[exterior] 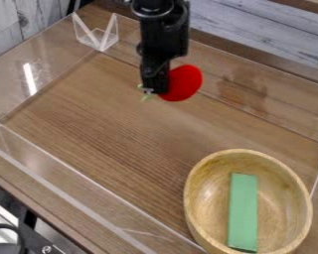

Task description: Move the red object to the left side of the table

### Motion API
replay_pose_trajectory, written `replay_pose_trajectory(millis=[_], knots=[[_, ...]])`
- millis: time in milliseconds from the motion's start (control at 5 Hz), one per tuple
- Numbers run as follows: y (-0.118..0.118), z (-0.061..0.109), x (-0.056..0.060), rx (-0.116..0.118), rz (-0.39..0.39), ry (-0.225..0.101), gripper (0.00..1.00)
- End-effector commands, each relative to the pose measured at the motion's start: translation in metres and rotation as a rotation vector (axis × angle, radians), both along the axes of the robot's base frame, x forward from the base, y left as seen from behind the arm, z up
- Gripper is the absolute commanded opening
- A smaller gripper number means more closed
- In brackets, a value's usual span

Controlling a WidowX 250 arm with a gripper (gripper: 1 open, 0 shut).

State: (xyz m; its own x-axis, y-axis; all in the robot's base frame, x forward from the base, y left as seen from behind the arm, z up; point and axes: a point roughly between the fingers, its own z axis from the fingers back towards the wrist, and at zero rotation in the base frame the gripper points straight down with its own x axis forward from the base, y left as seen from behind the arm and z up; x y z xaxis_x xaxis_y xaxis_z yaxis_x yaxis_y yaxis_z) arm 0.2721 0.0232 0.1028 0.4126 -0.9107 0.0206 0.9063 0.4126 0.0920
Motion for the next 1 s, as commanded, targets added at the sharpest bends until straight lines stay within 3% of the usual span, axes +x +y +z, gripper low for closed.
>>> replay_pose_trajectory(millis=[0, 200, 600, 800], knots=[[-0.003, 0.014, 0.014, -0.001, -0.053, -0.042, 0.00], [-0.002, 0.013, 0.020, -0.005, -0.089, -0.031, 0.00], [0.006, 0.018, 0.005, -0.010, -0.103, -0.007, 0.00], [0.013, 0.023, 0.007, -0.010, -0.086, 0.001, 0.00]])
